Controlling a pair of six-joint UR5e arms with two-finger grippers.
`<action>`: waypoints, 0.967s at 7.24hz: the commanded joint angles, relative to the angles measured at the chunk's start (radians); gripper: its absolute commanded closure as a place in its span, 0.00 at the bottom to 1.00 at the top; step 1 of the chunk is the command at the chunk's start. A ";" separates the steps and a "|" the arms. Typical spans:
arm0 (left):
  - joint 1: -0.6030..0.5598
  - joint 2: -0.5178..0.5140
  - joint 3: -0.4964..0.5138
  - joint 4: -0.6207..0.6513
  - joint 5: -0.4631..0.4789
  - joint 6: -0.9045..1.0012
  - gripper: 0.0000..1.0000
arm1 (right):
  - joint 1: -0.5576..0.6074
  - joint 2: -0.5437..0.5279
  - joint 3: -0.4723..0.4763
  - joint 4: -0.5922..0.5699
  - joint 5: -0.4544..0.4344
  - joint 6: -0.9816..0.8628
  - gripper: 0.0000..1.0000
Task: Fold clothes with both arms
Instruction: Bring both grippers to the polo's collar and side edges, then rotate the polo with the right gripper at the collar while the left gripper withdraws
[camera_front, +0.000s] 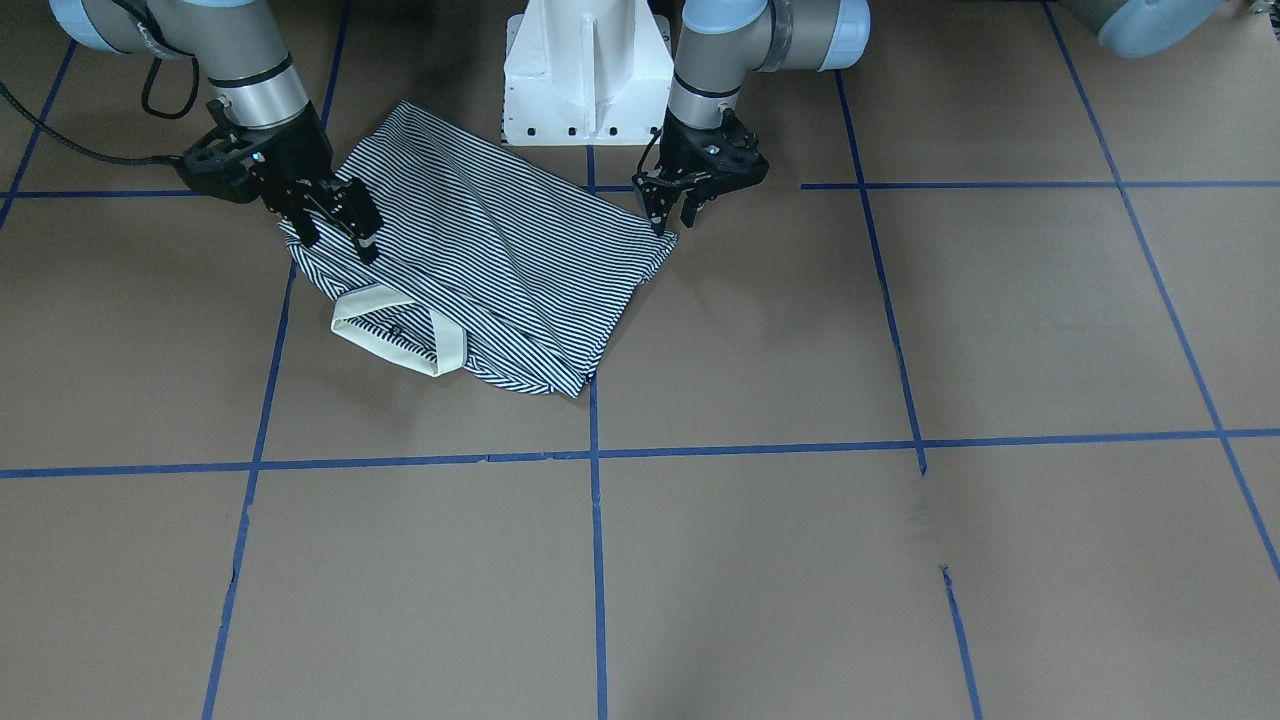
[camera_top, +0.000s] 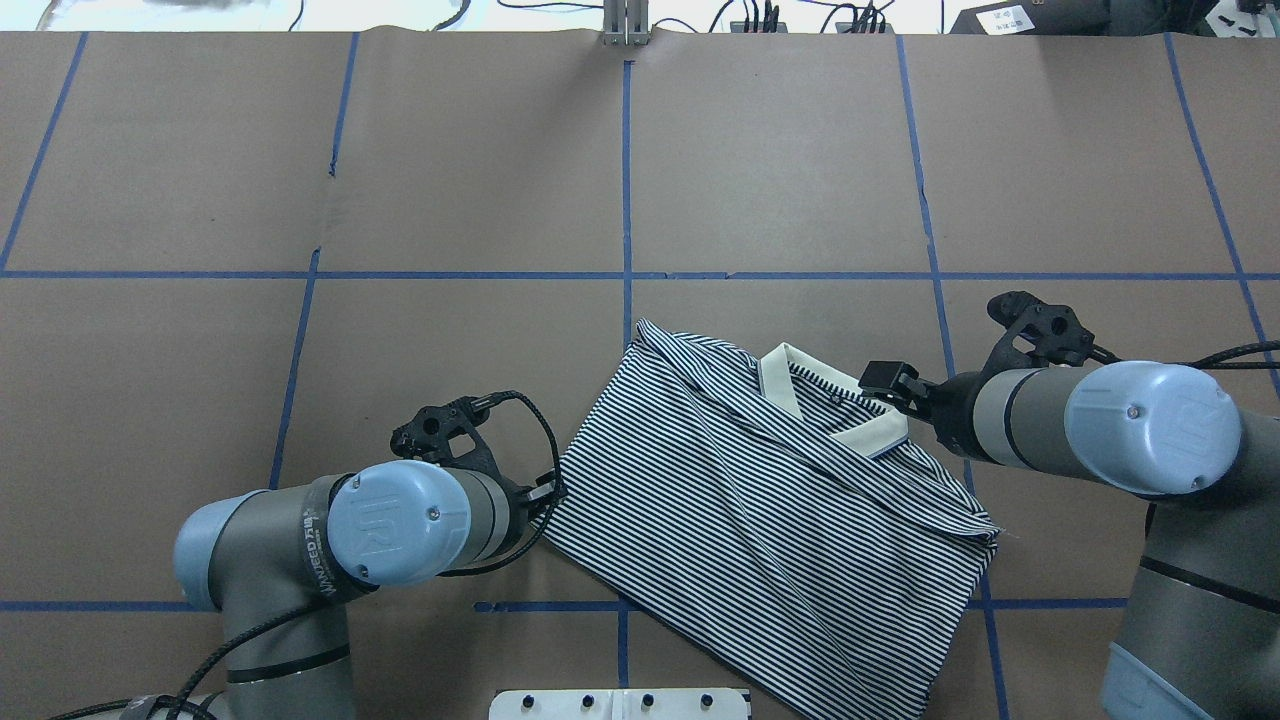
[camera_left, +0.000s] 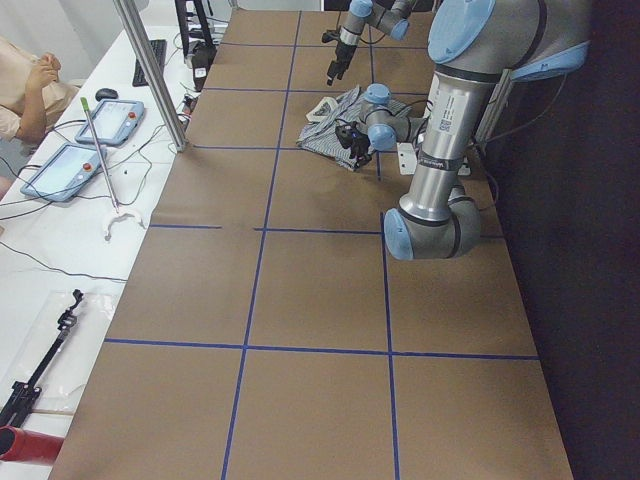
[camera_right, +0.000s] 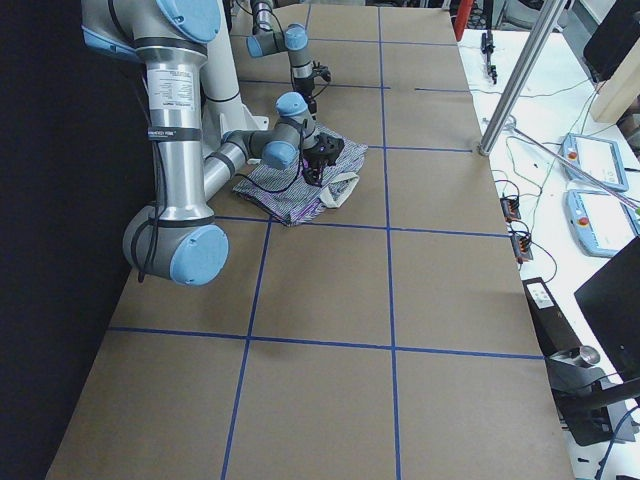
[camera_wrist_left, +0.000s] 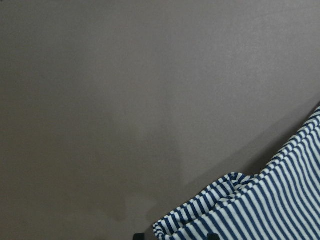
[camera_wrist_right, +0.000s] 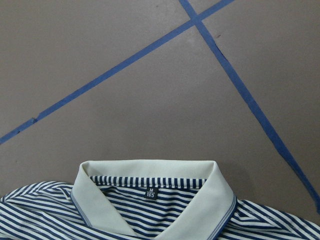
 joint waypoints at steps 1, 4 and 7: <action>0.002 -0.008 0.022 -0.003 0.017 0.005 0.48 | 0.000 0.000 0.000 0.002 0.003 0.000 0.00; 0.005 -0.008 0.041 -0.008 0.019 0.007 0.50 | 0.000 0.001 0.000 0.002 0.003 0.000 0.00; 0.005 -0.011 0.044 -0.022 0.017 -0.002 0.77 | 0.000 0.001 0.009 0.002 0.005 0.001 0.00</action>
